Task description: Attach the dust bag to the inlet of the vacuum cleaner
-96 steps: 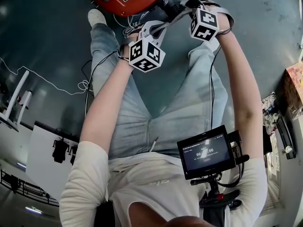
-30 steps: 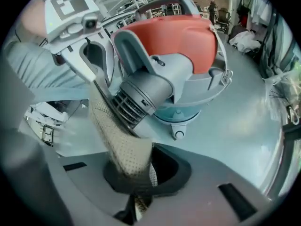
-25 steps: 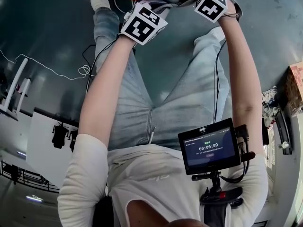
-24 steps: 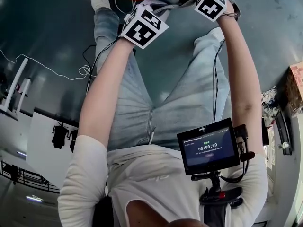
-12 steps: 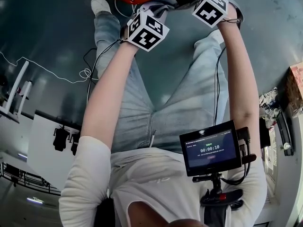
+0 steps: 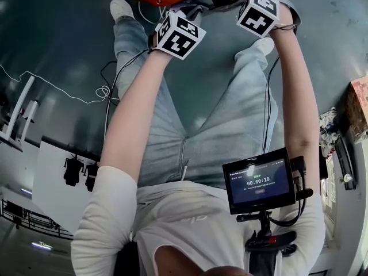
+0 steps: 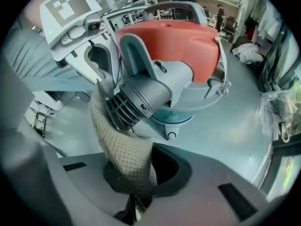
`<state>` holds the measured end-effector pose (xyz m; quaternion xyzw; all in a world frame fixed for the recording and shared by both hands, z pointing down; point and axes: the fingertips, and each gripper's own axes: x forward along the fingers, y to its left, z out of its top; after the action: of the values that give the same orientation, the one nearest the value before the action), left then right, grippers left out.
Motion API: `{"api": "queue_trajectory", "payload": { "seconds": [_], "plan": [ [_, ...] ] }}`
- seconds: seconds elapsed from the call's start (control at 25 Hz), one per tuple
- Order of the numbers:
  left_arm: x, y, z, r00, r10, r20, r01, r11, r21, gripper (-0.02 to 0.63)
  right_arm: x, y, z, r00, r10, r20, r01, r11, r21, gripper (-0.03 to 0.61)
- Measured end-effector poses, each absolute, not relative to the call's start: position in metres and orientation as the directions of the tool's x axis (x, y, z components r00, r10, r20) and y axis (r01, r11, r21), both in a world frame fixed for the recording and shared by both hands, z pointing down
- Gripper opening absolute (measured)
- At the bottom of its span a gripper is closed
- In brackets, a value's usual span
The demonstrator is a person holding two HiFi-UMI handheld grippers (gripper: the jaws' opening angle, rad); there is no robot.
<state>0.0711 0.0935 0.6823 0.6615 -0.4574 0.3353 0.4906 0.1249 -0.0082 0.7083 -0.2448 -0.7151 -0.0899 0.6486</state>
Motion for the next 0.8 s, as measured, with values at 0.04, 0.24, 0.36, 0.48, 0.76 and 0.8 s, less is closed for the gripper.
{"api": "queue_trajectory", "payload": {
  "seconds": [0.04, 0.24, 0.36, 0.48, 0.76, 0.8],
  "plan": [
    [0.073, 0.092, 0.681, 0.357, -0.275, 0.893, -0.934, -0.108, 0.340, 0.017, 0.124, -0.010, 0.712, -0.033, 0.237, 0.971, 0.479, 0.856, -0.193, 0.020],
    [0.081, 0.090, 0.646, 0.300, -0.312, 0.902, -0.942, -0.244, 0.229, 0.017, 0.126, 0.008, 0.737, -0.072, 0.458, 0.886, 0.359, 0.841, -0.406, 0.021],
    [0.075, 0.093, 0.658, 0.285, -0.325, 0.902, -0.952, -0.203, 0.228, 0.017, 0.127, 0.003, 0.732, -0.062, 0.402, 0.914, 0.420, 0.841, -0.341, 0.021],
    [0.071, 0.092, 0.678, 0.299, -0.304, 0.905, -0.954, -0.134, 0.270, 0.017, 0.121, -0.008, 0.711, -0.084, 0.263, 0.961, 0.527, 0.831, -0.181, 0.021],
    [0.084, 0.092, 0.640, 0.272, -0.331, 0.903, -0.945, -0.271, 0.186, 0.017, 0.123, 0.008, 0.735, -0.128, 0.407, 0.904, 0.442, 0.840, -0.316, 0.021],
    [0.084, 0.093, 0.643, 0.284, -0.332, 0.900, -0.946, -0.252, 0.205, 0.017, 0.124, 0.007, 0.734, -0.128, 0.418, 0.900, 0.437, 0.838, -0.327, 0.021]
  ]
}}
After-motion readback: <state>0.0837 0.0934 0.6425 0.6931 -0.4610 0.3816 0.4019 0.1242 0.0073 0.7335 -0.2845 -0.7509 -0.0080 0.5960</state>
